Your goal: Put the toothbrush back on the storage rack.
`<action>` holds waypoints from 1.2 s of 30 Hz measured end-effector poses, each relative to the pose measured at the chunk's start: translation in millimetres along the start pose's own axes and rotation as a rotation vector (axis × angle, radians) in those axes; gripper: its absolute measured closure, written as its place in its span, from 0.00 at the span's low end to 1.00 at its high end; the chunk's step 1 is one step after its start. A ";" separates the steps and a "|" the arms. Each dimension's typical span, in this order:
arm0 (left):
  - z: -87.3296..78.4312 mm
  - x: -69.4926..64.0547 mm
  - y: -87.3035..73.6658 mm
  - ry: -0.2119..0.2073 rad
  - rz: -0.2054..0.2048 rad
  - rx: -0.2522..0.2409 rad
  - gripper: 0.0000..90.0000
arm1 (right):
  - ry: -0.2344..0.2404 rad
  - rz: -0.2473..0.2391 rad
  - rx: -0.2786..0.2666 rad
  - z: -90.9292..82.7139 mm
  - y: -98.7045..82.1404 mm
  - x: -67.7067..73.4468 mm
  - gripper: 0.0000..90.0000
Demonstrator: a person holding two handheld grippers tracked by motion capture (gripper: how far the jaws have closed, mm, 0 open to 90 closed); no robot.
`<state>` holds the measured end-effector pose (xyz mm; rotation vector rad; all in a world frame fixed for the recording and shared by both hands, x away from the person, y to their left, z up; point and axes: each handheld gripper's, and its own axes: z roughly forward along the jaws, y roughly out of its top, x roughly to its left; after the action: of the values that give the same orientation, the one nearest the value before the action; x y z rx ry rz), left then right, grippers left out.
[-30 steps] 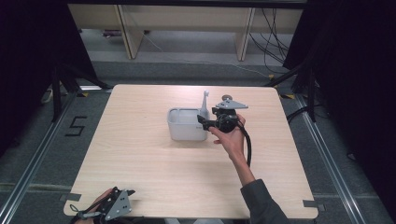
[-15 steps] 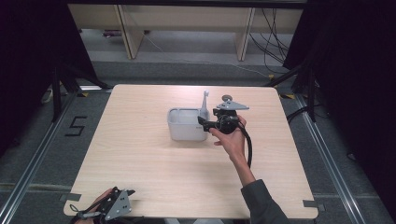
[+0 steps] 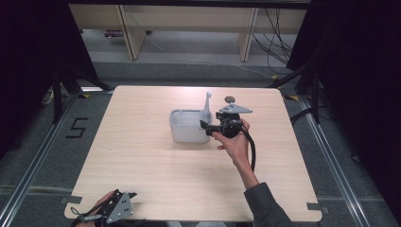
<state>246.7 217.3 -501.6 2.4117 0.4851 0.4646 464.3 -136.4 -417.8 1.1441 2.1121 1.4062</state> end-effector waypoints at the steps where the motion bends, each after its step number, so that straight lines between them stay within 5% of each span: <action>1: 0.0 0.0 0.0 -0.001 -0.001 0.001 0.17 | 0.000 0.000 0.000 0.0 0.0 0.0 0.28; 10: 0.3 0.3 0.1 0.001 0.001 0.006 0.17 | 0.008 -0.040 0.006 -10.4 -8.9 0.4 0.28; 11: 0.3 0.1 0.1 0.000 0.001 0.004 0.17 | 0.014 -0.007 0.017 -10.3 -10.7 1.9 0.28; 13: 0.3 0.4 0.0 0.001 0.001 0.006 0.17 | 0.013 -0.042 0.017 -9.1 -11.1 0.6 0.27; 14: 0.3 0.3 -0.1 0.003 -0.001 0.004 0.17 | 0.016 -0.013 0.026 -9.3 -11.8 2.4 0.27; 21: 0.0 0.2 -0.1 0.001 -0.003 0.002 0.17 | 0.018 -0.012 0.034 -8.8 -13.9 6.1 0.27; 28: 0.2 0.3 0.1 0.001 -0.001 0.004 0.17 | 0.026 -0.054 0.034 -13.5 -14.8 10.4 0.27; 34: 0.1 0.6 -0.1 0.005 -0.002 0.004 0.17 | 0.036 -0.032 0.045 -16.5 -17.4 14.8 0.26; 35: 0.0 0.6 -0.1 0.005 -0.001 0.004 0.17 | 0.038 -0.062 0.037 -16.4 -17.7 14.0 0.26; 36: 0.0 0.4 -0.1 0.005 -0.003 0.003 0.17 | 0.034 -0.032 0.042 -18.3 -19.3 16.9 0.26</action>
<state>247.1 217.6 -501.6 2.4131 0.4915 0.4686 433.5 -137.6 -424.5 1.1043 2.1834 1.3822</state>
